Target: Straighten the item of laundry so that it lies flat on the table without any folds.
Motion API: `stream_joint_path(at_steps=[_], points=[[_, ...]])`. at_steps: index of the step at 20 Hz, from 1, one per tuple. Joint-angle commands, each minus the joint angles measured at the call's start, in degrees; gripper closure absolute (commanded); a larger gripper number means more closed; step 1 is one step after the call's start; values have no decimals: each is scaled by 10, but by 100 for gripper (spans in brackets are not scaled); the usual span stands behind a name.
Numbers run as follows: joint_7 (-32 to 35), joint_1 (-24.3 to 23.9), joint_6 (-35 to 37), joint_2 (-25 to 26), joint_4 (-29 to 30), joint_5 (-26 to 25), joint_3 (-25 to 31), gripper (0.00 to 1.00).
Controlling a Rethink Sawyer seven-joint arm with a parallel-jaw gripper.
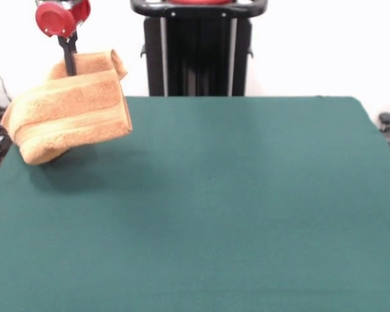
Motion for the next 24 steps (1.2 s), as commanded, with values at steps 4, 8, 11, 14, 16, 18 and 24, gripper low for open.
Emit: stream_joint_path(at_steps=[4, 8, 11, 14, 16, 18, 24], points=[[-74, 0, -288, -140, 34, -102, 148, 100], [-77, -21, -374, -171, 40, -136, 187, 100], [-98, -27, -398, -151, 38, -189, 199, 100], [-77, -45, -386, -153, 30, -172, 214, 100], [-49, -71, -309, -165, 17, -87, 222, 100], [-70, -85, -212, -172, 22, -14, 223, 100], [-134, -94, -177, -191, 51, 24, 238, 100]])
